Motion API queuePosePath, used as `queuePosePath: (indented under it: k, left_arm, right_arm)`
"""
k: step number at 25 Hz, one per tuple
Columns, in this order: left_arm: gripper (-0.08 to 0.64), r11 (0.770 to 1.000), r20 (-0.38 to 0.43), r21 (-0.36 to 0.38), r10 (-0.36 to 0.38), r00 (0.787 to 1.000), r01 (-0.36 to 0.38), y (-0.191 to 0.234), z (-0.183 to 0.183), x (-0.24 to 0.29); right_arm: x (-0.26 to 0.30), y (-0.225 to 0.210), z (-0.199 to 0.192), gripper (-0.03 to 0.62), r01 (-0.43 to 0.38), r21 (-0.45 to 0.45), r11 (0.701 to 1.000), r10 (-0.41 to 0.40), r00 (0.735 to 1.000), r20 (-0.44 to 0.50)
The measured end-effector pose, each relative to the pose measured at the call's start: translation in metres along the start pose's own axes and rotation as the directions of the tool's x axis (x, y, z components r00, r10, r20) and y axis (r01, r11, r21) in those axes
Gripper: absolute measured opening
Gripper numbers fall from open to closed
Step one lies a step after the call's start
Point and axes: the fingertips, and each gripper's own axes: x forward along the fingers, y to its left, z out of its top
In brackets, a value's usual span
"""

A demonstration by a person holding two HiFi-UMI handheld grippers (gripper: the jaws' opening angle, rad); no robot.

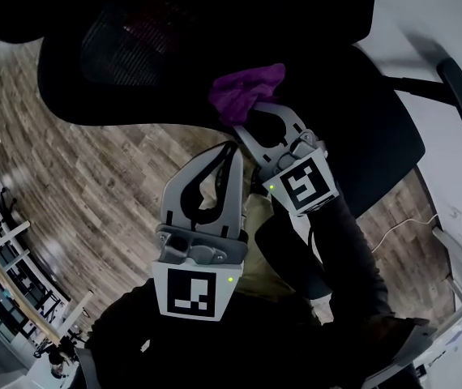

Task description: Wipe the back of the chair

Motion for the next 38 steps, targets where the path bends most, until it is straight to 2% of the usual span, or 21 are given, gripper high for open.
queuePosePath:
  k: [4,11,27,38]
  left_arm:
    - [0.009,1.0,0.007,0.001,-0.005,1.0,0.005,-0.005,0.004,0.007]
    - [0.009,1.0,0.021,0.01,-0.027,0.999,0.027,-0.002,0.005,0.013]
    - [0.009,0.992,0.009,0.031,-0.12,0.993,0.12,-0.002,0.011,0.033]
    - [0.009,0.985,0.004,0.048,-0.168,0.986,0.168,-0.004,0.016,0.052]
  right_arm:
    - [-0.002,-0.001,0.0,0.044,-0.003,0.024,1.0,0.003,1.0,0.008]
    - [-0.001,-0.001,-0.001,0.044,-0.006,0.0,1.0,0.006,1.0,0.006]
    - [-0.008,-0.033,0.0,0.044,0.099,0.037,0.994,-0.099,0.995,0.007]
    - [-0.014,-0.054,-0.001,0.044,0.137,0.053,0.989,-0.138,0.99,0.008]
